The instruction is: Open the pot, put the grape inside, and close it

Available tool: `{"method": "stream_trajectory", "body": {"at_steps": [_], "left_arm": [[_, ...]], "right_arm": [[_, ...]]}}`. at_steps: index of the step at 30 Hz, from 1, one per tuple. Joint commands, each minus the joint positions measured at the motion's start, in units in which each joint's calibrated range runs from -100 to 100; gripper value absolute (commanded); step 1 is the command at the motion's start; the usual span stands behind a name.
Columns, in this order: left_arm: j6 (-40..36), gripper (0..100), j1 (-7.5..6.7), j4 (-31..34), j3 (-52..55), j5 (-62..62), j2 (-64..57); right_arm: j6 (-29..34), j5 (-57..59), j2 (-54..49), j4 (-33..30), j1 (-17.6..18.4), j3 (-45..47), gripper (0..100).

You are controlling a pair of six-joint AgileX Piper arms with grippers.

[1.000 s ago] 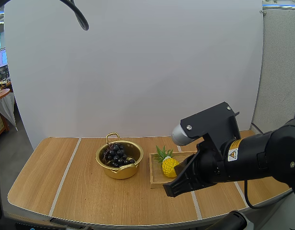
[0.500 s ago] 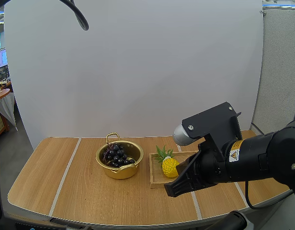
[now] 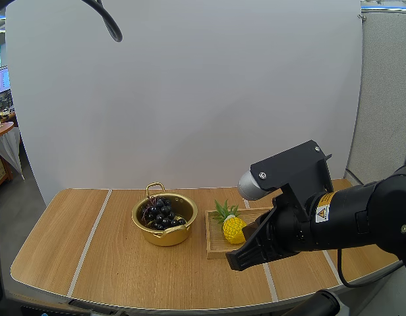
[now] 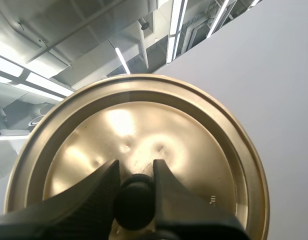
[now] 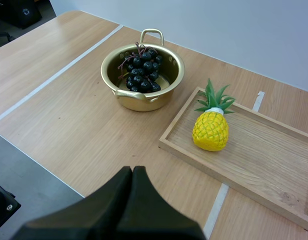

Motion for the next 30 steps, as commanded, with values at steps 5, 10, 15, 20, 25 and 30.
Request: {"method": "stream_trajectory", "body": {"at_steps": [5, 10, 15, 20, 25, 30], "left_arm": [[-0.7, 0, -0.16, 0.2, -0.4, -1.7, -0.3], [-0.7, 0, -0.16, 0.9, -0.4, 20.9, -0.9], [-0.8, 0, -0.16, 0.8, -0.3, 45.0, -0.2], [-3.0, 0, -0.16, -0.5, 2.0, 45.0, 1.1], [-3.4, 0, -0.16, -0.5, 10.2, 45.0, 1.1], [-3.2, 0, -0.16, -0.5, 21.0, 45.0, 1.1]], "right_arm": [[0.3, 0.2, -0.5, 0.2, -0.2, 0.2, 0], [0.3, -3.3, -0.5, 0.1, -0.2, 0.2, 0], [0.3, -10.4, -0.5, -0.3, -0.2, 0.2, 0], [0.3, -10.8, -0.5, -0.3, -0.2, 0.2, 0], [0.3, -11.0, -0.5, -0.3, -0.2, 0.2, 0], [0.3, -11.0, -0.5, -0.2, -0.2, 0.2, 0]]}}
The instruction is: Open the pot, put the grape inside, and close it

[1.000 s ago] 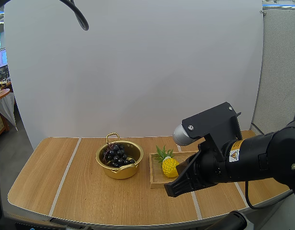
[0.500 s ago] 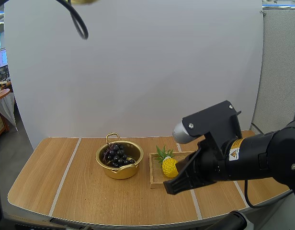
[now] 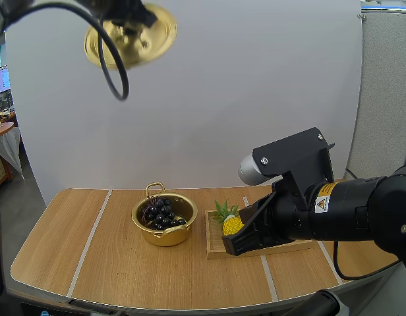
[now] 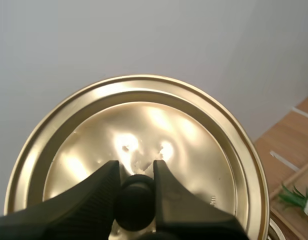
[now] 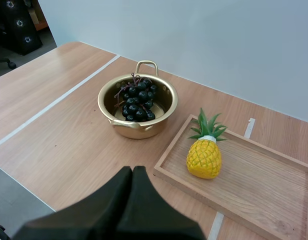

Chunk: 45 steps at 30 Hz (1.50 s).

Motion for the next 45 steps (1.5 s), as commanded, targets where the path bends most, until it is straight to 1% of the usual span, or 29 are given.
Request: {"method": "stream_trajectory", "body": {"at_steps": [1, 5, 9, 11, 15, 21, 26, 28, 35, 41, 45], "left_arm": [[-0.4, 0, -0.16, -0.9, 11.9, 0.0, 0.2], [0.9, 0, -0.16, -0.9, 22.2, -1.5, 0.2], [4.8, 0, -0.16, -1.3, 30.9, -14.2, 0.7], [7.5, 0, -0.16, -2.2, 33.7, -17.7, 1.8], [10.9, 0, -0.16, -5.1, 36.1, -16.9, 6.4], [11.1, 0, -0.16, -7.5, 36.1, -15.1, 13.9], [13.6, 0, -0.16, -9.0, 36.6, -11.1, 19.9], [15.3, 0, -0.16, -10.6, 38.7, -13.4, 22.4], [16.0, 0, -0.16, -11.2, 41.8, -20.1, 26.2], [18.6, 0, -0.16, -13.1, 46.6, -29.1, 26.7], [20.9, 0, -0.16, -15.2, 48.4, -29.2, 27.4]], "right_arm": [[0.3, -1.0, -0.5, -0.2, -0.2, 0.2, 0], [0.3, -1.0, -0.5, -0.2, -0.2, 0.2, 0], [0.3, -1.0, -0.5, -0.2, -0.2, 0.2, 0], [0.3, -1.0, -0.5, -0.2, -0.2, 0.2, 0], [0.3, -1.0, -0.5, -0.2, -0.2, 0.2, 0], [0.3, -1.0, -0.5, -0.2, -0.2, 0.2, 0], [0.3, -1.0, -0.5, -0.2, -0.2, 0.2, 0], [0.3, -1.0, -0.5, -0.2, -0.2, 0.2, 0], [0.3, -1.0, -0.5, -0.2, -0.2, 0.2, 0], [0.3, -1.0, -0.5, 0.0, -0.2, 0.2, 0], [0.3, -1.0, -0.5, 0.0, -0.2, 0.2, 0]]}}
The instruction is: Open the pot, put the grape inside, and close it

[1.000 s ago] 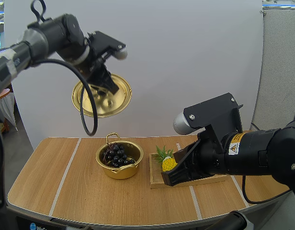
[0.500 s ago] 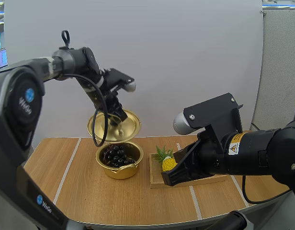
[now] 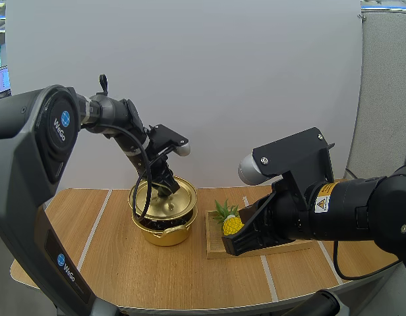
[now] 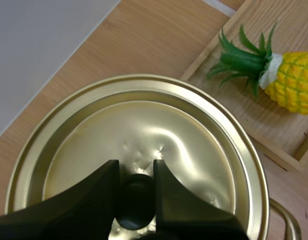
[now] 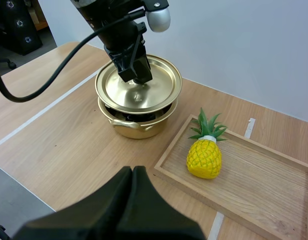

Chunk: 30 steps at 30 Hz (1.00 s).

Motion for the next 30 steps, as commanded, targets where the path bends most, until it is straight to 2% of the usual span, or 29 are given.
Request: {"method": "stream_trajectory", "body": {"at_steps": [1, 28, 30], "left_arm": [[2.4, 0, -0.16, -3.4, 1.9, -2.1, 0.9], [2.1, 0, -0.16, -3.4, 2.5, -3.3, 4.6], [1.5, 2, -0.16, -3.4, 2.5, -3.3, 4.5]], "right_arm": [[0.2, -1.0, -0.5, 0.1, -0.2, 0.2, 0], [0.2, -1.0, -0.5, 0.2, -0.2, 0.2, 0], [0.2, -1.0, -0.5, 0.2, -0.2, 0.2, 0]]}}
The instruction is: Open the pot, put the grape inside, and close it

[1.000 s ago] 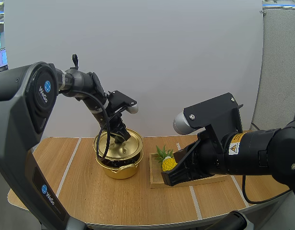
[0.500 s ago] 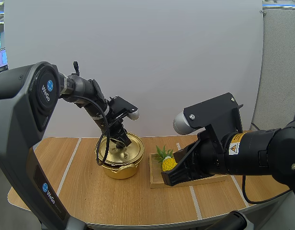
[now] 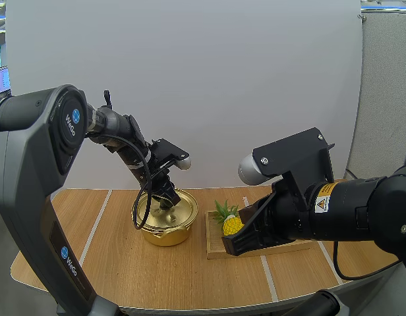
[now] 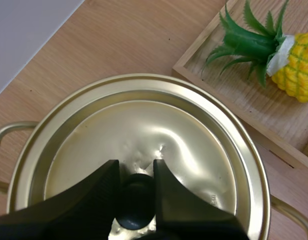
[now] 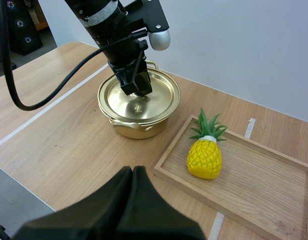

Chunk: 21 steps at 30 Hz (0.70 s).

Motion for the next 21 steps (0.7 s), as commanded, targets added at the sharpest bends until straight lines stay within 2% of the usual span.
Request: {"method": "stream_trajectory", "body": {"at_steps": [1, 2, 3, 4, 6, 7, 16, 21], "left_arm": [[-0.8, 7, -0.16, -1.2, 0.1, 0.2, 0.1], [-0.8, 14, -0.16, -1.2, 0.1, 0.7, 0.1], [-0.8, 26, -0.16, -1.2, 0.1, 1.7, 0.0], [-0.7, 41, -0.16, -1.2, 0.1, 3.0, -0.3], [0.0, 87, -0.16, -1.2, 0.1, 5.8, -1.1], [0.1, 100, -0.16, -1.2, 0.1, 6.9, -1.6], [-1.0, 100, -0.16, -1.2, -0.4, 10.1, -10.5], [-2.1, 100, -0.16, -0.5, -4.4, 15.9, -18.0]], "right_arm": [[0.2, -1.0, -0.5, 0.2, -0.2, 0.2, 0], [0.2, -1.0, -0.5, 0.2, -0.2, 0.2, 0], [0.2, -1.0, -0.5, 0.2, -0.2, 0.2, 0], [0.2, -1.0, -0.5, 0.2, -0.2, 0.2, 0], [0.2, -1.0, -0.5, 0.2, -0.2, 0.2, 0], [0.2, -1.0, -0.5, 0.2, -0.2, 0.2, 0], [0.2, -1.0, -0.5, 0.2, -0.2, 0.2, 0], [0.2, -1.0, -0.5, 0.2, -0.2, 0.2, 0]]}}
